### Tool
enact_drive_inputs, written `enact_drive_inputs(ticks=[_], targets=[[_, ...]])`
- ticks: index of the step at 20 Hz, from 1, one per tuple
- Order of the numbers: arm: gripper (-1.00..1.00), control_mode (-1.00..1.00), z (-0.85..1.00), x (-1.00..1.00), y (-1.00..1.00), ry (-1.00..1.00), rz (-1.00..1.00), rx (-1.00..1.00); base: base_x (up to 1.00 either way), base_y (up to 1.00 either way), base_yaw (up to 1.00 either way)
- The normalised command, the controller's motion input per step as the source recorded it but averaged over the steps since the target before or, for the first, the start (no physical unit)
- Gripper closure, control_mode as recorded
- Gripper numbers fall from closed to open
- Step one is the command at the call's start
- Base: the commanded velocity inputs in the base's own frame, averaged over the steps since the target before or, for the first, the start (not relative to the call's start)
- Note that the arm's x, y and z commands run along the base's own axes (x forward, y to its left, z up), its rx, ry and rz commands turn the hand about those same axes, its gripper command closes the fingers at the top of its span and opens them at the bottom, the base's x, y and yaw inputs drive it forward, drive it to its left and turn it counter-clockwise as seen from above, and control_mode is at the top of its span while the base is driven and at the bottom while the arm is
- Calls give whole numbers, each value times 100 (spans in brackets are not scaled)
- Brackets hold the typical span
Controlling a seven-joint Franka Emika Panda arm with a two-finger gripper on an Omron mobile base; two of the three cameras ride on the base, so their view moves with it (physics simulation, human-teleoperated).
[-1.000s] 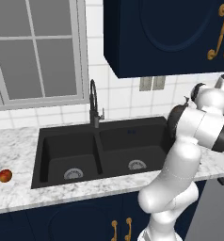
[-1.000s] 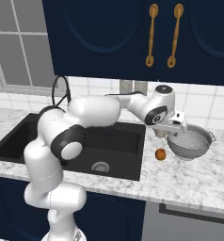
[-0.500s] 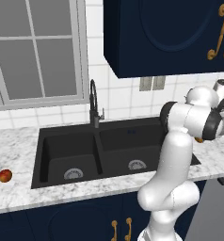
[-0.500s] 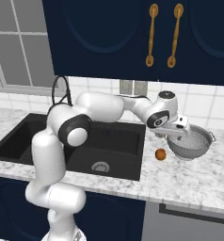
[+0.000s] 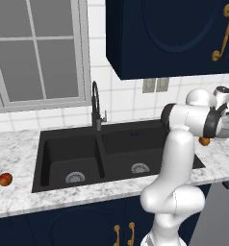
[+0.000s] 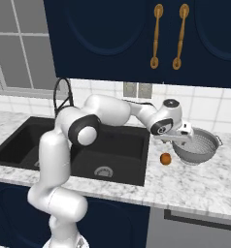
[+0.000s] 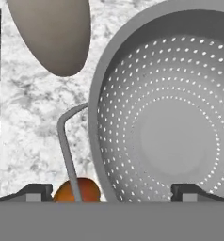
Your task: Put the colander in the sink, put the apple, peach, apple in the colander, and turn on the sink faucet and pour water over the colander.
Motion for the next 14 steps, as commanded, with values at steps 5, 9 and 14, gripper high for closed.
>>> enact_drive_inputs(ticks=[5,9,14], targets=[[-100,-100,-11,38,-15,0,7,0,0,0,0],[-100,-100,-31,16,-2,0,6,0,0,0,0],[100,-100,-21,6,0,0,4,0,0,0,0]])
